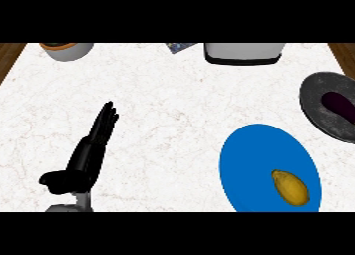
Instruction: Pick the eggplant from the plate and place it in the pan
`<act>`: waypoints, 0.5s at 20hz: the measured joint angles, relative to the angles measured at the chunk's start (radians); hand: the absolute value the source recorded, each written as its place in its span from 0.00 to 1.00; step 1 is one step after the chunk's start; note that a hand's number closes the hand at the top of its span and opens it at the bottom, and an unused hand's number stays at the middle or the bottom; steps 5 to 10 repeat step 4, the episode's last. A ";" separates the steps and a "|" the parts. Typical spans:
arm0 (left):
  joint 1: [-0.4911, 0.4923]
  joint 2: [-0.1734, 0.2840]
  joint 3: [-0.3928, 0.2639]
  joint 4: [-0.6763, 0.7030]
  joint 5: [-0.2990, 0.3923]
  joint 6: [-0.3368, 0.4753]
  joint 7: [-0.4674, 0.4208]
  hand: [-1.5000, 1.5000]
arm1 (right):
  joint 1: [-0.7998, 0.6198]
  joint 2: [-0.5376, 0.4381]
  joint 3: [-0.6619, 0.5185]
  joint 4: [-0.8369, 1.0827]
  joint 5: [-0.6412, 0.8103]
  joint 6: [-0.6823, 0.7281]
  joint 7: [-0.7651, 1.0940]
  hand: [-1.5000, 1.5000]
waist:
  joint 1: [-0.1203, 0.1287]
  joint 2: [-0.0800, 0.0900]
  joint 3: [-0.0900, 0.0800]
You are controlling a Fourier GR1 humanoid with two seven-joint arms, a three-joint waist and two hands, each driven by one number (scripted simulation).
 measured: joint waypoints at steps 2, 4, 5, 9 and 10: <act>-0.012 0.004 0.010 0.011 0.002 -0.006 0.002 0.50 | 0.017 0.008 0.012 -0.020 -0.006 -0.021 -0.007 0.00 | -0.001 0.000 0.000; 0.000 -0.001 -0.001 -0.012 -0.001 -0.006 0.014 0.50 | 0.022 0.018 0.024 -0.034 -0.005 -0.058 -0.015 0.00 | 0.000 0.000 0.000; 0.000 -0.001 -0.001 -0.012 -0.001 -0.006 0.014 0.50 | 0.022 0.018 0.024 -0.034 -0.005 -0.058 -0.015 0.00 | 0.000 0.000 0.000; 0.000 -0.001 -0.001 -0.012 -0.001 -0.006 0.014 0.50 | 0.022 0.018 0.024 -0.034 -0.005 -0.058 -0.015 0.00 | 0.000 0.000 0.000; 0.000 -0.001 -0.001 -0.012 -0.001 -0.006 0.014 0.50 | 0.022 0.018 0.024 -0.034 -0.005 -0.058 -0.015 0.00 | 0.000 0.000 0.000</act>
